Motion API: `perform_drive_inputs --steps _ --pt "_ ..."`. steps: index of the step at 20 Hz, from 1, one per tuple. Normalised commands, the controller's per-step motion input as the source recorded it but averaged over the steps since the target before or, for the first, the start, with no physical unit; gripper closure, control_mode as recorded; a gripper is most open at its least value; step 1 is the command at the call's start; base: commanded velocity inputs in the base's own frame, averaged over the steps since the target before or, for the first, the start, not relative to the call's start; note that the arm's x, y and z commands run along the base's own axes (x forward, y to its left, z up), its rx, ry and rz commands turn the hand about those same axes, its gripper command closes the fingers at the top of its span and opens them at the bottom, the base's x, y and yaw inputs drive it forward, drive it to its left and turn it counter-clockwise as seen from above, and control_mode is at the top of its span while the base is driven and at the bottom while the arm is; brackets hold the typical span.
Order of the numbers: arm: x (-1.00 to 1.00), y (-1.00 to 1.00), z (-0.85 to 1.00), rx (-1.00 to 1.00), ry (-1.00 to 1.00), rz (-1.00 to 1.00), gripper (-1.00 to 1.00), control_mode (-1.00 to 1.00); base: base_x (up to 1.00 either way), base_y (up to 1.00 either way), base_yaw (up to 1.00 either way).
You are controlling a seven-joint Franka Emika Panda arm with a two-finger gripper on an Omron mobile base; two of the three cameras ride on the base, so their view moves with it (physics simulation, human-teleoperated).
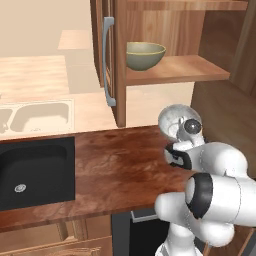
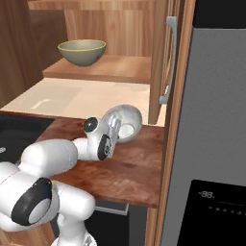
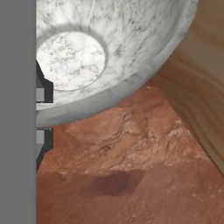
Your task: Open the cabinet. Pick the bowls from the counter and place them in the cabinet. Then close the cabinet.
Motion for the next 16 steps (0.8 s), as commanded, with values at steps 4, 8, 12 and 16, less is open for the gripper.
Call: perform_drive_inputs --steps 4,8,12,16 --pt "-0.85 0.11 0.92 0.00 0.14 0.27 1.00 -1.00 0.00 0.00 0.00" --pt "-0.71 0.00 0.86 0.00 0.23 0.28 1.00 -1.00 0.00 0.00 0.00" --pt "-0.61 0.00 0.72 0.00 0.23 0.23 1.00 -1.00 0.00 0.00 0.00" --pt "-0.50 0.00 0.65 0.00 0.21 0.16 1.00 -1.00 0.00 0.00 0.00"
